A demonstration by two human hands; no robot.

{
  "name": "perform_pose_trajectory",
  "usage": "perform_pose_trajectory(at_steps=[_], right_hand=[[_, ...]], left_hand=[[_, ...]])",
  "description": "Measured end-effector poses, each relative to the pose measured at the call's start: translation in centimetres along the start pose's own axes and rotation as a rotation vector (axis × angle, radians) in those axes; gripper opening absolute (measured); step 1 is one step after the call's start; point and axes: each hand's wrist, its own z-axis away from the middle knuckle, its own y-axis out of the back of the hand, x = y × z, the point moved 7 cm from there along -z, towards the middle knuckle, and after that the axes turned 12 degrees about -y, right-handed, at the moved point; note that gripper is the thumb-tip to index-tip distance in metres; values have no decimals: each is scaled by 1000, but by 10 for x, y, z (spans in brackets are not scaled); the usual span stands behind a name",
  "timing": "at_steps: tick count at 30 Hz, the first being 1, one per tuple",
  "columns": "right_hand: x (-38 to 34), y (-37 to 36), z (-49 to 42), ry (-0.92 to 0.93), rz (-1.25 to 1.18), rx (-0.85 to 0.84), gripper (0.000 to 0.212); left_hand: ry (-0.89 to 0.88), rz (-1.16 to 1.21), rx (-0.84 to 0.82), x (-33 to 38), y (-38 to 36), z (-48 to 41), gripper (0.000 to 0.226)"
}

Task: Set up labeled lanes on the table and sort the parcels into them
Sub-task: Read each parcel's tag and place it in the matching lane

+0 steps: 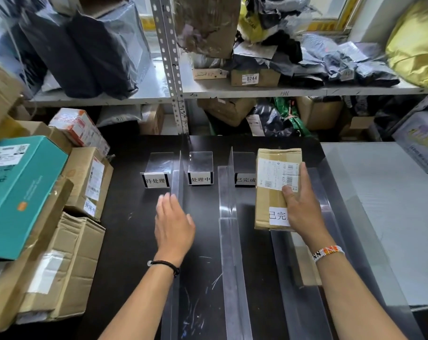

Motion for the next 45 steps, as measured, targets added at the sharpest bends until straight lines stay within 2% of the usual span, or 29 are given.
perform_pose_trajectory(at_steps=[1,3,7,10,15,21,28,33,35,38,42,45], right_hand=[[3,-2,-2,1,24,0,70],[8,-9,-6,8,67,-8,70],[15,-33,-13,21,107,-43,72],[22,-51,-26,18,159,-61,72],[41,-74,-37,-13,135,-173,62],[62,-91,-51,-54,135,-209,56],[77,-104,-56,-90,200,-149,71],[69,-101,-51,-79,269,-144,72],[61,-94,-47,-48,358,-78,71],[30,-82,-34,46,461,56,68],[-44,-78,-7,257,406,177,63],[-96,-96,22,408,324,160,60]], left_hand=[[-103,50,70,17,5,-3,64],[-198,248,90,53,11,-7,61],[-141,523,-211,106,-18,-12,63],[-125,608,-306,120,-47,-15,37],[-173,494,-272,114,-67,-19,26],[-183,446,-295,111,-72,-19,33],[-188,405,-304,114,-71,-19,39],[-181,450,-298,111,-72,-19,34],[-168,467,-289,111,-66,-18,36],[-166,431,-225,105,-43,-20,60],[-241,342,-37,93,2,-29,62],[-244,295,86,74,40,-33,62]])
